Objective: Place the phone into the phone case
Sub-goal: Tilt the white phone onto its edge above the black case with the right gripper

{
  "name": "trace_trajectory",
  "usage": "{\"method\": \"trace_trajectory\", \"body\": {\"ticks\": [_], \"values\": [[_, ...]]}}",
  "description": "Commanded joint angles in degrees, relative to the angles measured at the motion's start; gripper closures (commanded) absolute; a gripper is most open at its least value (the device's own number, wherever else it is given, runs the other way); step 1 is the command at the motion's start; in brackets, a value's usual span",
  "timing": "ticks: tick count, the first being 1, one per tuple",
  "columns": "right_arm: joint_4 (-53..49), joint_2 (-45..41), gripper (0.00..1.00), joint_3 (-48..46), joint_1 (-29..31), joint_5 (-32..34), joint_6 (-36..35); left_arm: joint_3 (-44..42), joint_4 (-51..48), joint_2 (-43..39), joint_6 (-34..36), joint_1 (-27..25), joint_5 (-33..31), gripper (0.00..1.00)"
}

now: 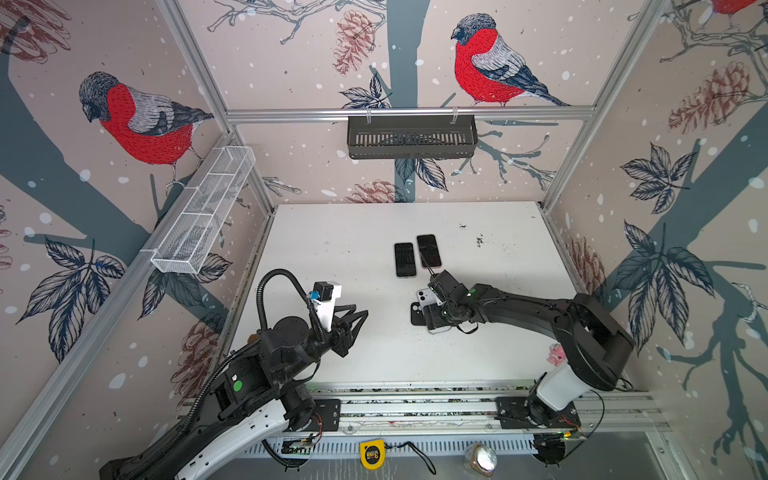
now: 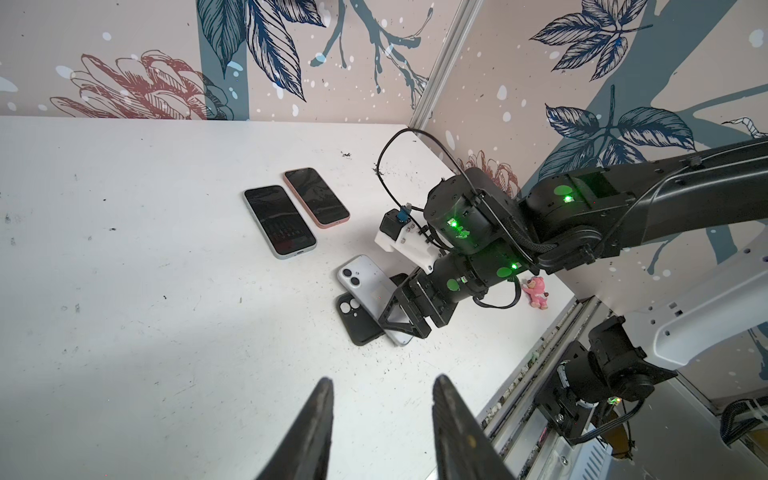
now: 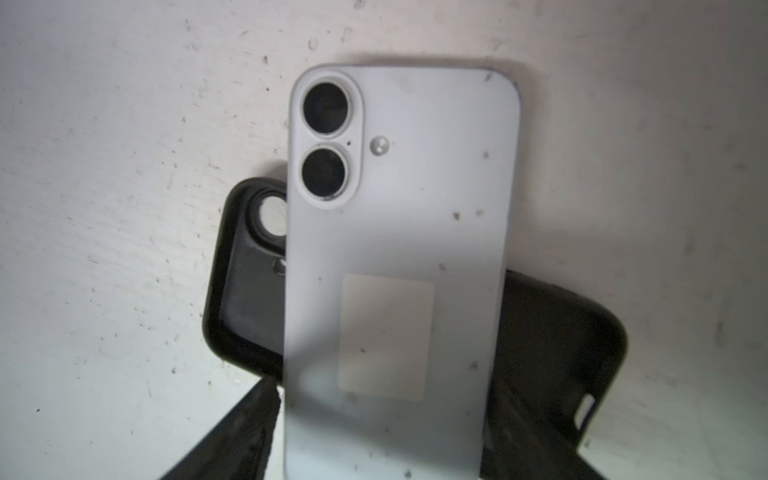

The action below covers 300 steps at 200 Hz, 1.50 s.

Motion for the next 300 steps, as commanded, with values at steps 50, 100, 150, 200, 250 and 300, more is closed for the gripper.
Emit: {"method": "trace_trajectory", "body": {"ticks": [50, 100, 150, 200, 250, 300], "values": [[2.1, -3.3, 0.14, -0.8, -3.4, -6.3, -0.9, -0.1, 0.3, -0.3, -0.1, 0.0, -0.2, 0.6], [7.8, -9.0, 0.19, -7.0, -12.3, -22.4, -3.6, -0.1, 0.3, 0.3, -0.1, 0.1, 0.0, 0.6], [13.6, -11.2, 0.3, -13.3, -20.2, -35.7, -3.4, 0.0, 0.3, 1.1, -0.1, 0.1, 0.0, 0.6], [18.7, -10.0, 0.34, -17.1, -23.1, -43.1, -2.6, 0.0, 0.3, 1.8, -0.1, 0.1, 0.1, 0.6], [19.8, -7.1, 0.35, -17.0, -23.4, -43.5, -2.3, 0.0, 0.2, 2.0, 0.0, 0.0, 0.1, 0.6], [20.6, -5.1, 0.35, -17.7, -23.3, -42.7, -2.6, 0.0, 0.3, 2.0, 0.0, 0.1, 0.4, 0.6]]}}
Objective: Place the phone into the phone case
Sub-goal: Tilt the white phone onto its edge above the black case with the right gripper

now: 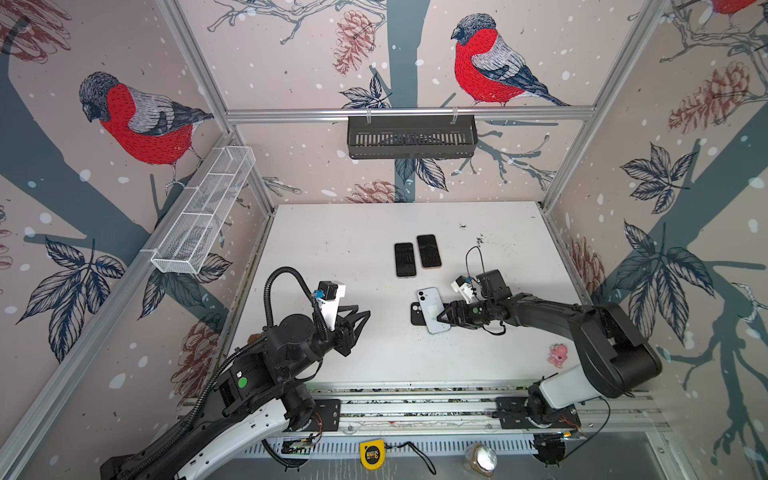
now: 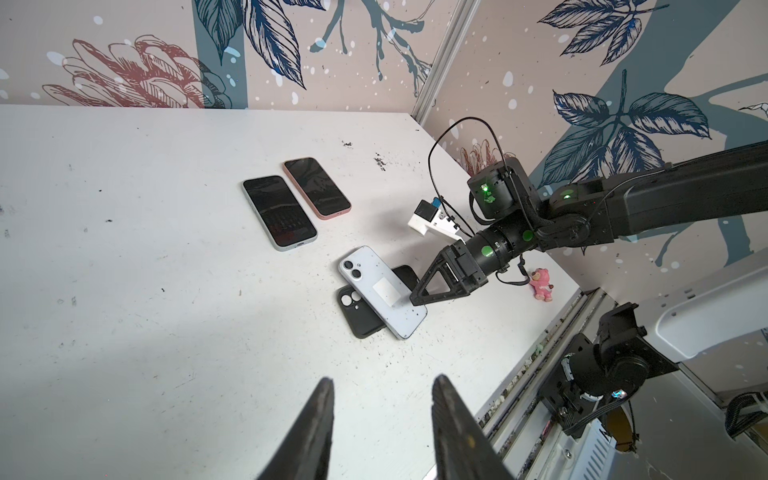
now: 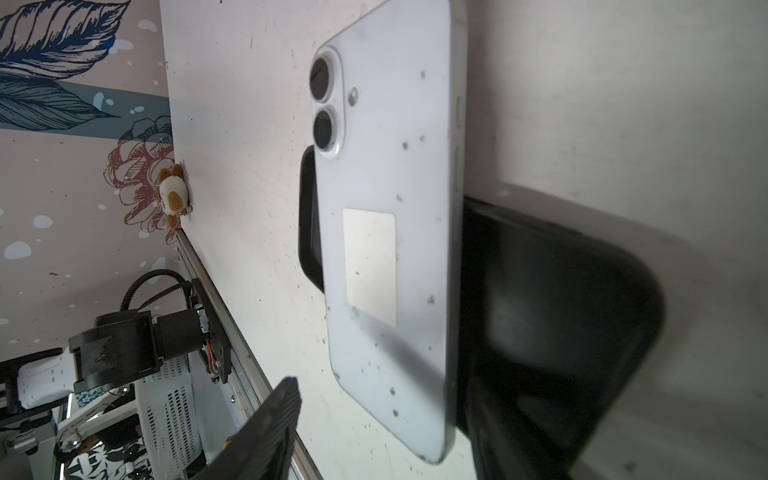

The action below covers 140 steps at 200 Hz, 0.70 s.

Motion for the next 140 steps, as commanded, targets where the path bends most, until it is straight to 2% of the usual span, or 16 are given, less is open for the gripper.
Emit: {"method": "trace_trajectory", "body": {"ticks": [1, 82, 140], "values": [[1.7, 0.6, 0.35, -0.4, 0.0, -0.3, 0.2, 0.1, 0.3, 0.1, 0.1, 0.1, 0.0, 0.6], [6.4, 1.0, 0.37, -1.8, 0.3, -6.4, 1.9, 0.1, 0.3, -0.1, 0.1, 0.0, 0.0, 0.6], [8.5, 3.4, 0.42, -1.8, 0.3, -7.6, 2.5, 0.0, 0.3, -0.2, -0.1, 0.0, -0.1, 0.61]]}}
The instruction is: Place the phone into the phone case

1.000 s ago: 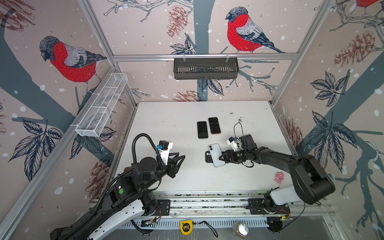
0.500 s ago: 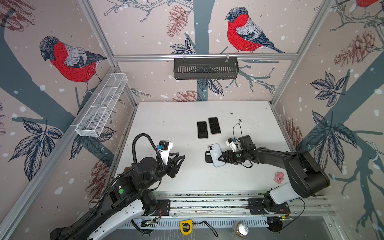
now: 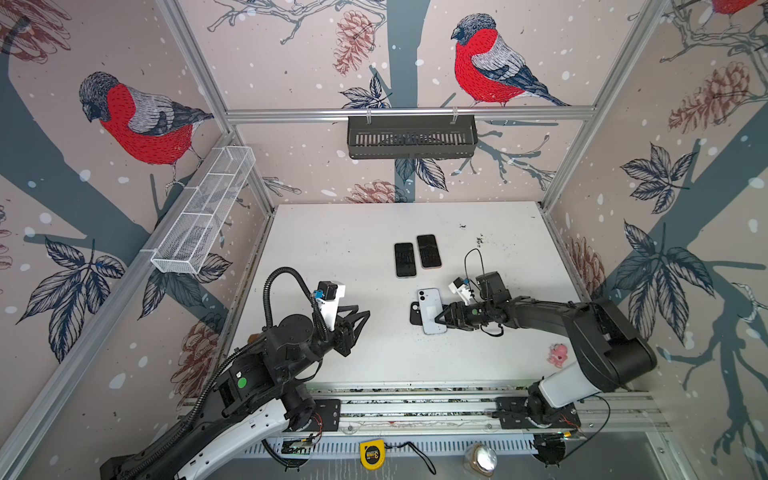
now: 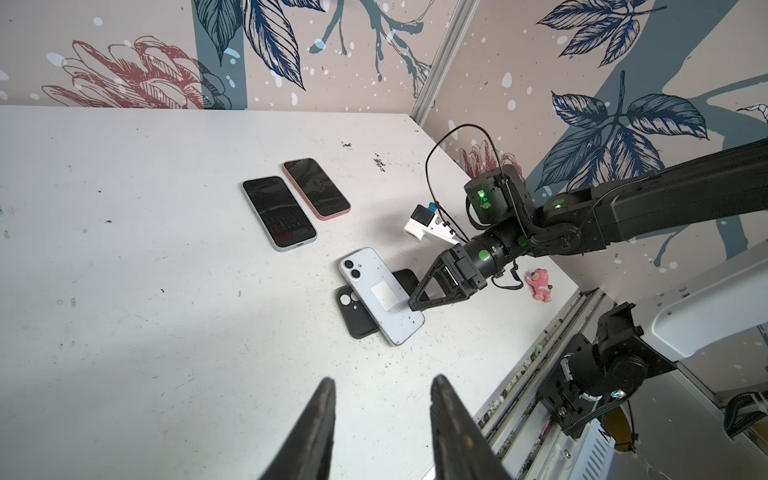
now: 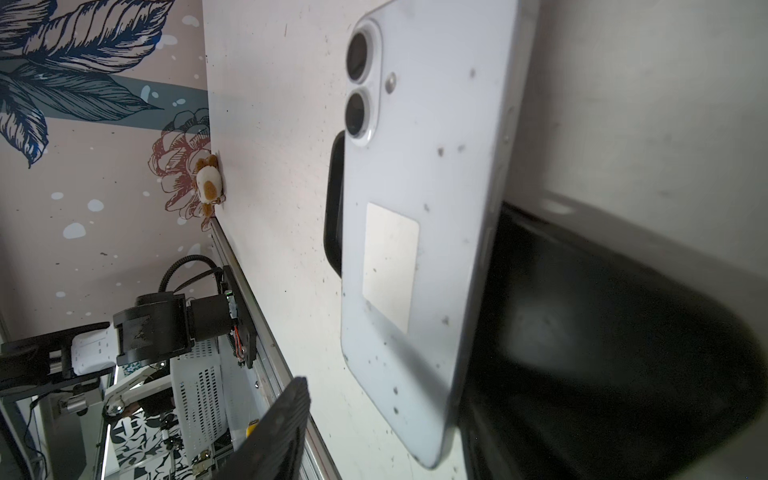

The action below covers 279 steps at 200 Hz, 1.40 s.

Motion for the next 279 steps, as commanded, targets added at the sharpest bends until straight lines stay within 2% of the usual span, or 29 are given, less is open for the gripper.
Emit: {"method": "trace_trajectory", "body": {"ticks": [1, 36, 83, 147, 202, 234, 260, 279], "values": [[2.4, 1.2, 0.42, 0.0, 0.1, -2.0, 0.2, 0.0, 0.3, -0.1, 0.0, 0.0, -0.1, 0.61], [6.3, 2.9, 0.46, -1.4, 0.2, -2.2, 1.7, 0.0, 0.3, 0.1, 0.0, 0.0, -0.1, 0.61], [6.4, 3.1, 0.69, -1.1, 0.3, -2.1, 2.0, 0.0, 0.3, 0.2, -0.1, 0.0, -0.1, 0.62], [1.4, -2.2, 0.85, 1.3, 0.2, -0.9, 0.6, 0.0, 0.0, 0.9, -0.2, 0.0, -0.4, 0.62], [-3.9, -6.5, 0.9, 3.5, 0.2, 2.8, -2.0, 0.8, -1.2, 6.0, -1.1, -0.6, -1.0, 0.6], [-4.4, -5.4, 0.96, 3.5, 0.3, 3.8, -2.5, 1.3, -1.4, 9.2, -0.7, -0.7, -1.0, 0.6], [-9.5, -6.6, 0.96, 5.2, 0.7, 7.6, -5.4, 1.6, -1.5, 9.2, -1.4, -0.6, -1.6, 0.59], [-14.9, -9.2, 0.96, 7.7, 1.3, 12.3, -7.9, 2.2, -1.1, 10.3, -3.8, -0.6, -2.2, 0.54]]}}
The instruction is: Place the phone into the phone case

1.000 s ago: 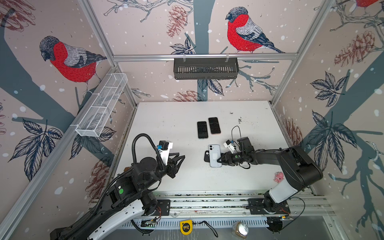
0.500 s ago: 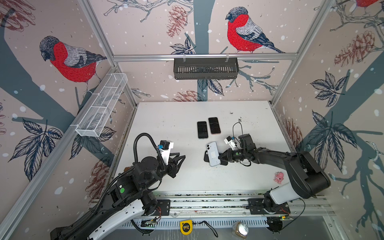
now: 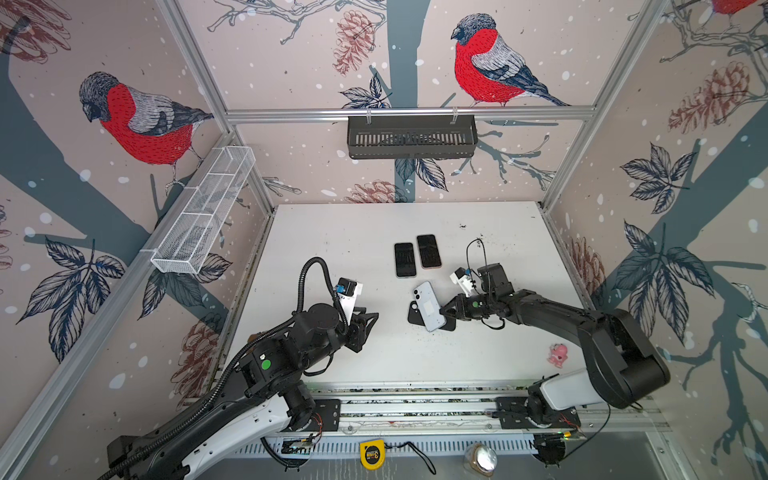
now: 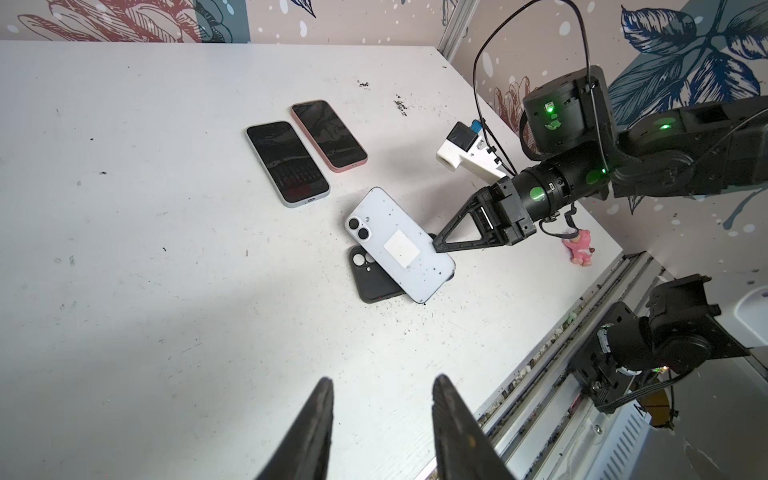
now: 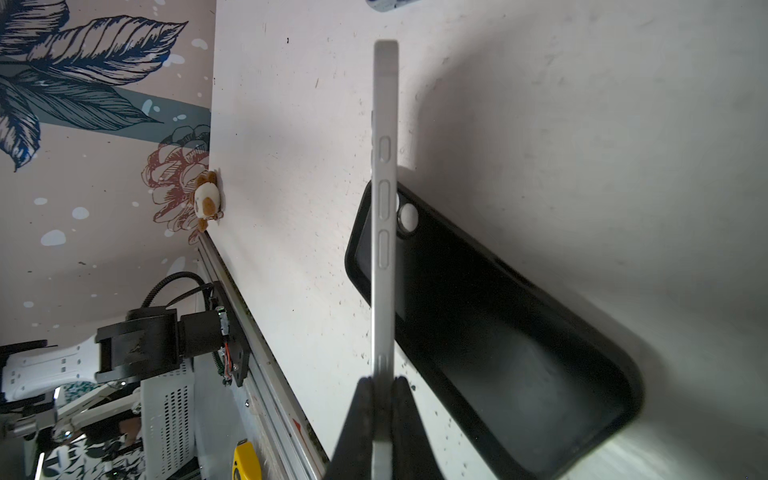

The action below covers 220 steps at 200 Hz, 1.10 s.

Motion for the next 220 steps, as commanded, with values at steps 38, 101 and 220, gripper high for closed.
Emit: {"method": "trace_trajectory", "body": {"ticks": [38, 101, 220], "values": [[-15.7, -7.5, 0.96, 7.6, 5.9, 20.6, -7.4, 0.8, 9.5, 9.2, -11.6, 1.6, 9.3, 0.45], [-21.2, -10.5, 0.97, 10.4, 15.4, 34.5, -8.7, -10.0, 44.4, 18.4, -31.5, 15.9, 36.3, 0.42], [-25.0, -10.7, 0.99, 16.5, 28.6, 49.0, -12.3, -1.6, 41.5, 39.0, -43.4, 16.7, 40.0, 0.29]]}}
